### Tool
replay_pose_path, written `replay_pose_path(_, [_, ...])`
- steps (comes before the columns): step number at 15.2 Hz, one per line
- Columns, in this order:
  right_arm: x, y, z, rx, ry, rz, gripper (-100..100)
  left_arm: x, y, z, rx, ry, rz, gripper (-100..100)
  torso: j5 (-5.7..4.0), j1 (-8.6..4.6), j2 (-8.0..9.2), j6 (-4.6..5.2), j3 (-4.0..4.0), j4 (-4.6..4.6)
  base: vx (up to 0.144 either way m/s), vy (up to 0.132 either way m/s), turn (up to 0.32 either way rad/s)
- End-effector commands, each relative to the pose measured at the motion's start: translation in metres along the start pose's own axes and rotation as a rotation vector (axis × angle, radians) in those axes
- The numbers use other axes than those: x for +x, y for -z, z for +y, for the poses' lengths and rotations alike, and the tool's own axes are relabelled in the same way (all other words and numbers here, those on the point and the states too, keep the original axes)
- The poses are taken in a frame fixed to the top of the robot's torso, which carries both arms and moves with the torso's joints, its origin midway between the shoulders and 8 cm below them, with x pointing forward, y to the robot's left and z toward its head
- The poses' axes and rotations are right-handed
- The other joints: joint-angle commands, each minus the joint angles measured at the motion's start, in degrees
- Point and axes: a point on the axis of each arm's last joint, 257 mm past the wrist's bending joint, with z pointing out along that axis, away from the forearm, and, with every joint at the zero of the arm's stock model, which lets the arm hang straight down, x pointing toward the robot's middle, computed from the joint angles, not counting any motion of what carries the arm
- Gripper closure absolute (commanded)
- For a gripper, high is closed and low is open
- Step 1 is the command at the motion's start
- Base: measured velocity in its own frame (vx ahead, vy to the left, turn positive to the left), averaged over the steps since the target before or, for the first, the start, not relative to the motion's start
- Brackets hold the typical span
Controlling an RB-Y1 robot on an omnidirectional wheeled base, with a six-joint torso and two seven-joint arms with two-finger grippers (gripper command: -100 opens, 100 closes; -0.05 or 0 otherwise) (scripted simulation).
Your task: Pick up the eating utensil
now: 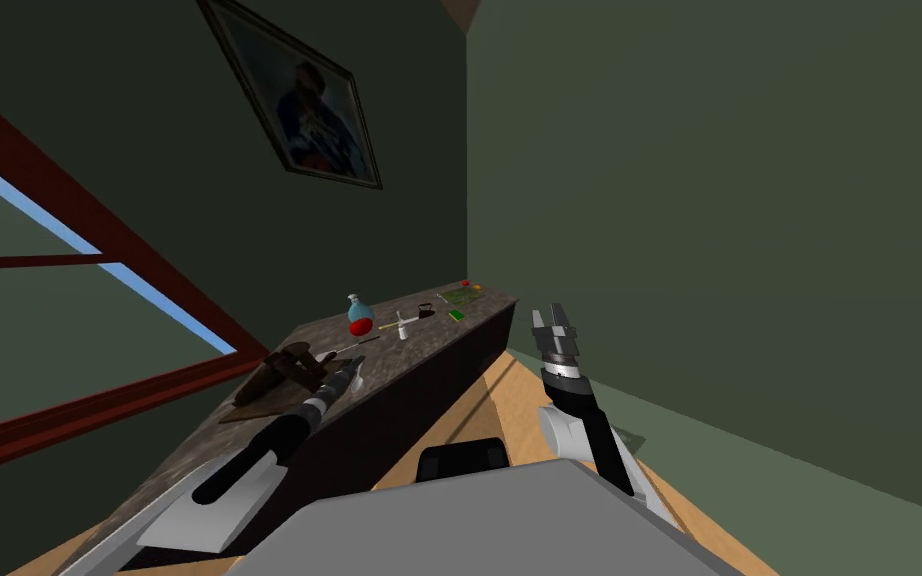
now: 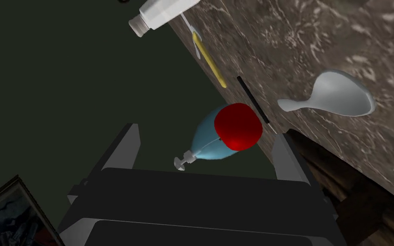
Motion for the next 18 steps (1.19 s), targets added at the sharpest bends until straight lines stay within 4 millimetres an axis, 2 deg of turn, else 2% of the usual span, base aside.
replay_pose_path(1, [0.0, 0.0, 0.0, 0.0, 0.0, 0.0, 0, -0.01, 0.0, 0.027, -0.082, -0.024, 0.007, -100, 0.0, 0.0, 0.0, 0.0, 0.0, 0.0, -0.017, -0.044, -0.111])
replay_pose_path(2, [0.0, 0.0, 0.0, 0.0, 0.0, 0.0, 0, -0.01, 0.0, 0.029, -0.088, -0.024, 0.008, -100, 0.0, 0.0, -0.01, 0.01, -0.01, 0.0, -0.01, -0.042, -0.094])
replay_pose_path(3, [0.0, 0.0, 0.0, 0.0, 0.0, 0.0, 0, -0.017, 0.001, 0.044, -0.138, -0.04, 0.011, -100, 0.0, 0.0, -0.03, -0.01, -0.02, -0.01, -0.008, -0.042, -0.094])
replay_pose_path(4, [0.0, 0.0, 0.0, 0.0, 0.0, 0.0, 0, -0.017, 0.001, 0.045, -0.144, -0.04, 0.011, -100, 0.0, 0.0, -0.05, 0.01, -0.03, -0.01, -0.009, -0.041, -0.082])
replay_pose_path(5, [0.0, 0.0, 0.0, 0.0, 0.0, 0.0, 0, -0.025, 0.003, 0.062, -0.199, -0.055, 0.012, -100, 0.0, -0.01, -0.05, -0.01, -0.03, -0.01, -0.015, -0.051, -0.094])
replay_pose_path(6, [0.0, 0.0, 0.0, 0.0, 0.0, 0.0, 0, -0.025, 0.003, 0.062, -0.199, -0.055, 0.012, -100, 0.0, -0.02, -0.04, 0.0, -0.03, -0.01, -0.014, -0.048, -0.089])
replay_pose_path(7, [0.0, 0.0, 0.0, 0.0, 0.0, 0.0, 0, -0.034, 0.006, 0.076, -0.25, -0.07, 0.013, -100, -0.01, -0.03, -0.04, 0.0, -0.02, -0.01, -0.004, -0.047, -0.12])
replay_pose_path(8, [0.0, 0.0, 0.0, 0.0, 0.0, 0.0, 0, -0.034, 0.006, 0.077, -0.252, -0.07, 0.013, -100, -0.01, -0.02, -0.06, 0.01, -0.03, -0.01, -0.007, -0.044, -0.087])
replay_pose_path(9, [0.0, 0.0, 0.0, 0.0, 0.0, 0.0, 0, -0.042, 0.009, 0.09, -0.3, -0.083, 0.012, -100, -0.01, -0.02, -0.07, 0.0, -0.04, -0.01, -0.009, -0.054, -0.123])
replay_pose_path(10, [0.0, 0.0, 0.0, 0.0, 0.0, 0.0, 0, -0.042, 0.009, 0.091, -0.304, -0.083, 0.012, -100, -0.01, -0.04, -0.06, 0.01, -0.03, -0.01, -0.007, -0.049, -0.084])
replay_pose_path(11, [0.0, 0.0, 0.0, 0.0, 0.0, 0.0, 0, -0.051, 0.013, 0.104, -0.349, -0.095, 0.011, -100, -0.01, -0.04, -0.06, 0.0, -0.03, -0.01, 0.002, -0.053, -0.097])
replay_pose_path(14, [0.0, 0.0, 0.0, 0.0, 0.0, 0.0, 0, -0.059, 0.018, 0.118, -0.402, -0.107, 0.008, -100, -0.01, -0.05, -0.11, 0.01, -0.06, -0.02, 0.005, -0.049, -0.092])
replay_pose_path(15, [0.0, 0.0, 0.0, 0.0, 0.0, 0.0, 0, -0.068, 0.022, 0.13, -0.448, -0.117, 0.005, -100, -0.01, -0.05, -0.11, 0.0, -0.06, -0.02, -0.001, -0.053, -0.094])
replay_pose_path(18, [0.0, 0.0, 0.0, 0.0, 0.0, 0.0, 0, -0.075, 0.027, 0.14, -0.491, -0.127, 0.001, -100, -0.02, -0.07, -0.09, 0.01, -0.05, -0.02, 0.002, -0.055, -0.093])
